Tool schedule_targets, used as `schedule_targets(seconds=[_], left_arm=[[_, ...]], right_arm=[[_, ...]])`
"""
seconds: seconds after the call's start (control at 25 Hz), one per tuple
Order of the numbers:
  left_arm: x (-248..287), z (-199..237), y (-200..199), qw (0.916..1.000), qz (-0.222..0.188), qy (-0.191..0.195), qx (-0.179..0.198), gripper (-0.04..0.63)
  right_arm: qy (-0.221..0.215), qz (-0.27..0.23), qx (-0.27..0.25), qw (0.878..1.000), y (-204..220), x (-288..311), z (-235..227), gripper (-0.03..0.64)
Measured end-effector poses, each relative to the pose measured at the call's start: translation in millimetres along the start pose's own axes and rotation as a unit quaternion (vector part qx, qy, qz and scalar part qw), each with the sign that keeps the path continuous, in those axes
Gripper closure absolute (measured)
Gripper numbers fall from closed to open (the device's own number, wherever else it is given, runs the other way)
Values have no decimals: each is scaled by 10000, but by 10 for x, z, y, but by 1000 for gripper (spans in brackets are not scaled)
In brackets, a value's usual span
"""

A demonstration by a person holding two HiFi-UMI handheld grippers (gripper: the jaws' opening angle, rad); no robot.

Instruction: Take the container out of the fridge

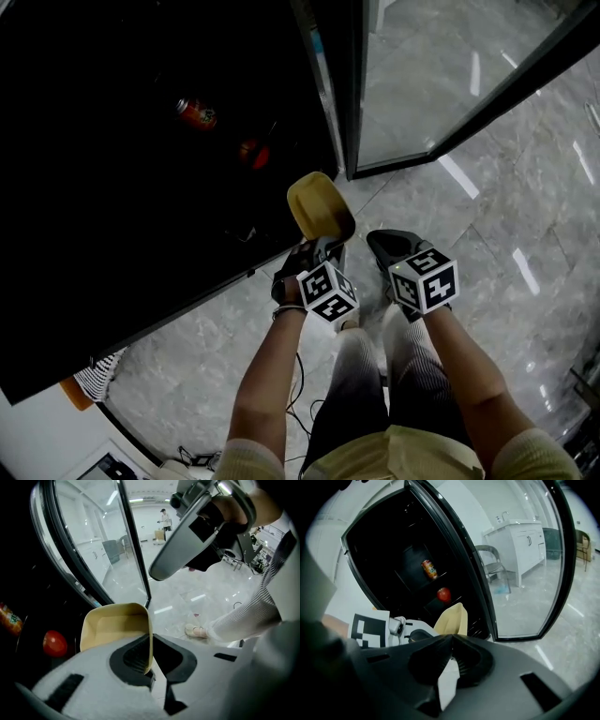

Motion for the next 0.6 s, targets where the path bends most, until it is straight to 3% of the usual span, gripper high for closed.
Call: schedule_targets(seconds=[0.6], left_arm=[[-965, -180, -246, 9998, -154, 76, -85, 563]], right_arm=[[-51, -188, -111, 9997, -300, -769, 396, 588]])
Point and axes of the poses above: the fingertips, and each gripper's own axes: x forward along the fingers, z to its left, y out of its underside, the point moved 9 cm from there along -x, backward along the fingers, and after that the axes turned 1 degree about z, right-handed, at the moved point
